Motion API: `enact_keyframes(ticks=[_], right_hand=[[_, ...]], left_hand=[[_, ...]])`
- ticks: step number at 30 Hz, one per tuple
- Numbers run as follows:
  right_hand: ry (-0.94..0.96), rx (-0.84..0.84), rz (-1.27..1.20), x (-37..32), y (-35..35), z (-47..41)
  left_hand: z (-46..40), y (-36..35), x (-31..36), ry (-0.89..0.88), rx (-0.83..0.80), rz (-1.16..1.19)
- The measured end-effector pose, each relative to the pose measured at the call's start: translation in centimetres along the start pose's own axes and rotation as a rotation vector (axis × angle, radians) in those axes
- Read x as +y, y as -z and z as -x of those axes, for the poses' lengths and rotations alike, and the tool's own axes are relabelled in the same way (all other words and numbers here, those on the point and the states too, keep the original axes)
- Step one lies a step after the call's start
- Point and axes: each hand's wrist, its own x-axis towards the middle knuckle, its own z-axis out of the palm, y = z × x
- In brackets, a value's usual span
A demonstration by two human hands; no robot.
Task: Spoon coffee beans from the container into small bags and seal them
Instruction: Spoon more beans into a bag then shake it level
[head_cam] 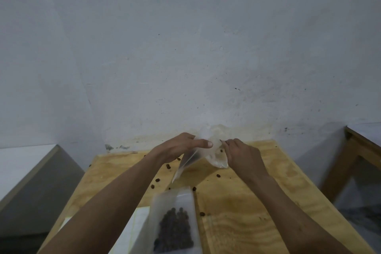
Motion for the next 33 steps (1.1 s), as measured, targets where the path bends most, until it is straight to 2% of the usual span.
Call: enact_keyframes(ticks=[2,3,6,12,16,18,23,26,29,33], right_hand=[[-0.043,0.011,0.037,-0.4,0.2,0.4],[-0.11,0.083,-0.011,-0.6,0.2,0.3],[-0.506,0.089,-0.242,0.0,0.0,-0.2],[-0.655,0.112,-0.499,1.3,-0.7,0.2],[-0.975,0.116,-0.805,1.8,-0.8,1.3],[-0.953,0.114,-0.8,2.0,-0.7,1.7],[-0.484,0.166,-0.486,2.6,-0.3,2.7],[-0.375,0.16,-0.398,3.1,-0.6,3.5],[-0.507,0.128,-0.513,2.4,-0.4,4.2],[-1.014,0.109,-0.914,1.8,0.0,3.4]], left_hand=[[-0.1,0.1,0.2,-0.008,-0.015,-0.003],[-0.2,0.1,0.1,-0.011,-0.019,-0.003],[-0.6,0.0,-0.1,0.001,-0.004,-0.028],[-0.8,-0.4,0.2,0.02,0.004,-0.037],[-1.3,-0.3,-0.3,0.042,-0.013,-0.048],[-1.2,-0.2,-0.3,0.029,-0.011,-0.055],[-0.9,-0.1,-0.1,0.022,0.027,-0.057],[-1.0,-0.2,0.2,0.011,0.044,-0.058],[-1.1,-0.6,0.8,-0.005,0.051,-0.064],[-1.1,-1.5,1.6,-0.026,0.011,-0.125]])
